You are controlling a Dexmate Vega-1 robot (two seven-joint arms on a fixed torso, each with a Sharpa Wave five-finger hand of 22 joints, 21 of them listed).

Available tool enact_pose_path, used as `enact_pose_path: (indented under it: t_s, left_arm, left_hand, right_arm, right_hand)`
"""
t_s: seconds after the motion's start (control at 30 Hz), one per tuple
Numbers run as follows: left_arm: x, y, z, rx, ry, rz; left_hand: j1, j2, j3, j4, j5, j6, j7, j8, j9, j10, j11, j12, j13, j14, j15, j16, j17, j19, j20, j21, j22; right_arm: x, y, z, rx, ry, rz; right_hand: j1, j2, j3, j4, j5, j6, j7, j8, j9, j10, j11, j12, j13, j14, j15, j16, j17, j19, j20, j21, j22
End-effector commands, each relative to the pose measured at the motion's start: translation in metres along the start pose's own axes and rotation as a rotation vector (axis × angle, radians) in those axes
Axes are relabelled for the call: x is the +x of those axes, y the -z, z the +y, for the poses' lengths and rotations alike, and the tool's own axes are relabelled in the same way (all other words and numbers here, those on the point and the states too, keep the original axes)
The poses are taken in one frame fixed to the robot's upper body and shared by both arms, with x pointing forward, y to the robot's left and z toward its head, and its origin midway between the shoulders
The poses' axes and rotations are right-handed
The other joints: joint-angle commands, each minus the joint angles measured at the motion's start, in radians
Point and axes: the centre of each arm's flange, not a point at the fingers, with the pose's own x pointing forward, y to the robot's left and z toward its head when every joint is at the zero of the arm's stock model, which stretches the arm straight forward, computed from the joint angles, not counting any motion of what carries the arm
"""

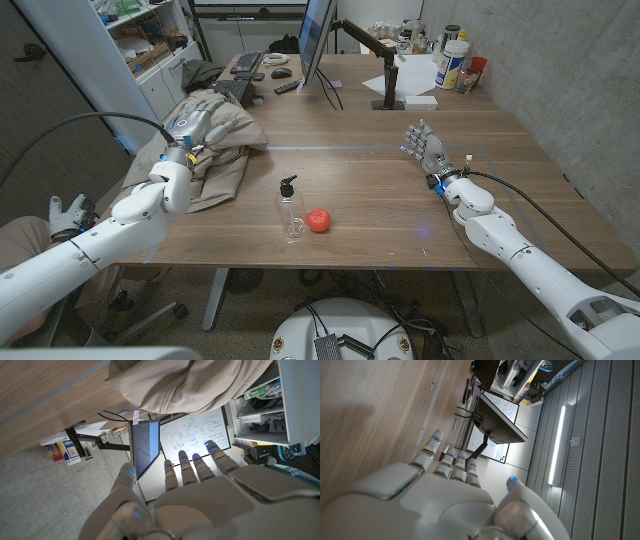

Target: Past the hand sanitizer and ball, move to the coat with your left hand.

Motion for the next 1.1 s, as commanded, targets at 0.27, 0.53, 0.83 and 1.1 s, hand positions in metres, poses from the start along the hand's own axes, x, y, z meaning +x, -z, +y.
enact_pose_path:
  t_s: [0.27, 0.53, 0.83, 1.1]
  left_arm:
    - [0.006, 0.002, -0.007, 0.050, 0.012, 0.019]
    - [0.008, 0.005, -0.006, 0.044, -0.007, 0.025]
    - [0.014, 0.003, -0.002, 0.064, -0.010, 0.004]
    - [0.017, 0.005, -0.004, 0.065, -0.009, 0.002]
  left_hand:
    - [-0.009, -0.005, 0.002, 0.006, 0.006, -0.010, -0.001, 0.007, 0.004, -0.003, -0.001, -0.002, 0.003, -0.008, -0.055, -0.001, 0.002, 0.003, 0.001, -0.003, 0.001]
    - [-0.008, -0.005, 0.002, 0.004, 0.006, -0.010, -0.002, 0.009, 0.004, -0.004, -0.002, -0.003, 0.003, -0.008, -0.054, -0.002, 0.002, -0.001, 0.003, -0.005, 0.001]
    - [-0.004, -0.003, 0.005, 0.002, 0.007, -0.007, 0.000, 0.012, 0.004, -0.003, -0.001, -0.004, 0.003, -0.007, -0.051, -0.001, 0.001, -0.002, 0.004, -0.007, 0.001]
    - [0.000, -0.001, 0.007, -0.001, 0.008, 0.005, 0.001, 0.017, 0.004, 0.000, -0.001, -0.005, 0.003, -0.005, -0.051, -0.001, 0.000, -0.002, 0.003, -0.008, 0.001]
  right_arm:
    - [0.003, 0.001, 0.000, -0.011, -0.015, 0.009]
    - [0.003, 0.001, 0.000, -0.014, -0.015, 0.012]
    - [0.004, 0.003, 0.000, -0.036, -0.070, 0.020]
    - [0.002, 0.003, 0.000, -0.032, -0.076, 0.022]
  right_hand:
    - [0.002, 0.011, -0.005, 0.000, 0.005, 0.008, -0.005, 0.007, 0.002, 0.000, 0.000, 0.001, 0.000, -0.004, -0.005, 0.001, 0.001, 0.008, -0.001, -0.008, 0.005]
    - [0.002, 0.011, -0.007, 0.000, 0.005, 0.007, -0.005, 0.007, 0.002, -0.003, 0.000, 0.000, 0.000, -0.007, -0.005, 0.000, 0.000, 0.009, -0.001, -0.012, 0.005]
    - [0.002, 0.009, -0.010, -0.001, 0.005, 0.004, -0.007, 0.005, 0.001, -0.017, -0.004, -0.005, 0.000, -0.015, -0.006, -0.002, -0.002, 0.007, 0.001, -0.019, 0.005]
    - [0.002, 0.008, -0.013, -0.001, 0.005, -0.007, -0.009, 0.001, 0.001, -0.026, -0.009, -0.007, 0.000, -0.020, -0.007, -0.003, -0.003, 0.005, 0.006, -0.026, 0.005]
